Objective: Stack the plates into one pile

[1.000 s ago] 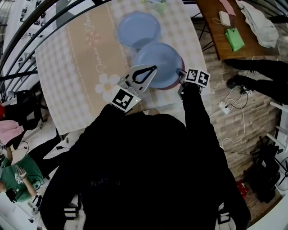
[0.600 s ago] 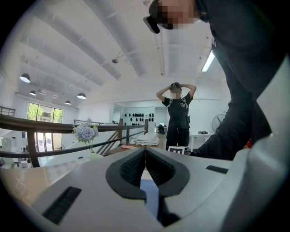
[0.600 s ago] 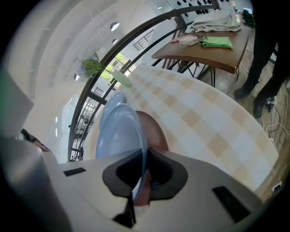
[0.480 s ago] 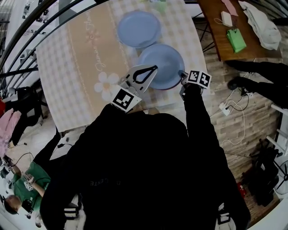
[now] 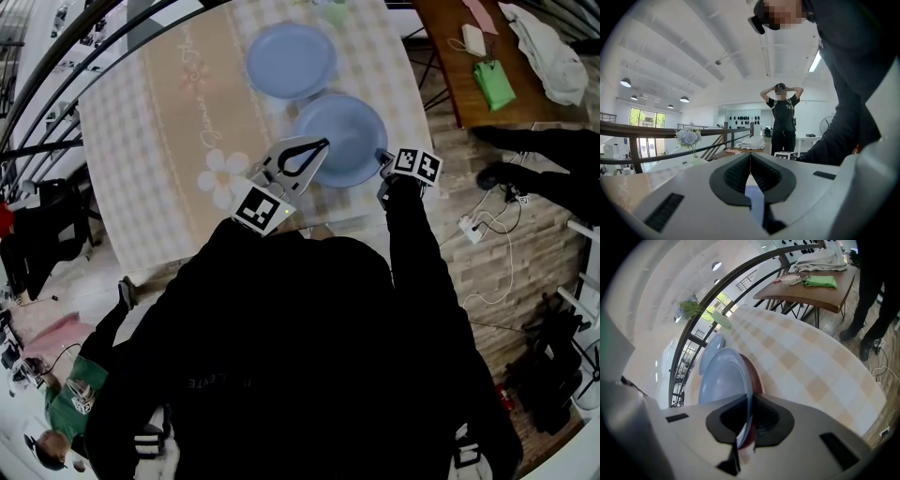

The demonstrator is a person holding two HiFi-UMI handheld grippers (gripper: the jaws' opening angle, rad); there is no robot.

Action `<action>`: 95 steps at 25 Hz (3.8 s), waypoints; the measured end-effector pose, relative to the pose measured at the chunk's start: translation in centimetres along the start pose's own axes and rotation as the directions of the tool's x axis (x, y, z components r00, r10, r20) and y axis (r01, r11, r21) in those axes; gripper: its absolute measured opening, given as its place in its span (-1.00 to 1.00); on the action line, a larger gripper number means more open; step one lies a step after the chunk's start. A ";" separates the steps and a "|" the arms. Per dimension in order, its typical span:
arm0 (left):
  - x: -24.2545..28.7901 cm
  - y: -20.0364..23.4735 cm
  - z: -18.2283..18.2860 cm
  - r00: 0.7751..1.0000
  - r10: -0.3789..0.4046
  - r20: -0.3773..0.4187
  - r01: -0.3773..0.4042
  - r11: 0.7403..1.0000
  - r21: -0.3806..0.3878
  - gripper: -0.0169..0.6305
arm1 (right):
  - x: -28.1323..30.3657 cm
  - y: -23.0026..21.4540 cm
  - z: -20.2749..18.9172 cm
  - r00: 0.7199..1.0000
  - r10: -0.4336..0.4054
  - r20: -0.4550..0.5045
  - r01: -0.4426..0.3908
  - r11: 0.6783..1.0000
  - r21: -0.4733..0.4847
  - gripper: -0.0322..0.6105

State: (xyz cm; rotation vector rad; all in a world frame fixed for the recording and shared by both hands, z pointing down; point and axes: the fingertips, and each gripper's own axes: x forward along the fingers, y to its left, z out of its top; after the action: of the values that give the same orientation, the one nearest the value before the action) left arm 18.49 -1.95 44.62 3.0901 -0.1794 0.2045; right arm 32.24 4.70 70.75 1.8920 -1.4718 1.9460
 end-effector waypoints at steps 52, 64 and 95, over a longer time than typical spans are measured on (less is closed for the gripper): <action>-12.9 2.5 4.0 0.947 0.315 0.064 -0.317 0.948 0.019 -0.88 | -17.1 34.5 -4.7 0.618 0.783 0.065 -0.168 0.212 -0.963 -0.86; -11.9 3.8 4.9 0.953 0.294 0.075 -0.295 0.955 0.008 -0.88 | -16.5 35.2 -3.1 0.627 0.775 0.076 -0.182 0.240 -0.954 -0.88; -2.8 16.1 0.5 0.965 0.258 0.042 -0.256 0.966 -0.042 -0.88 | 3.3 24.4 13.5 0.947 0.236 0.220 0.019 0.641 -0.768 -0.63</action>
State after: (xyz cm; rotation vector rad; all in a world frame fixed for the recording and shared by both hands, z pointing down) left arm 13.89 -17.63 44.22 3.0280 -0.5808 0.1333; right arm 26.44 -18.90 56.78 1.7106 -2.0766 0.7712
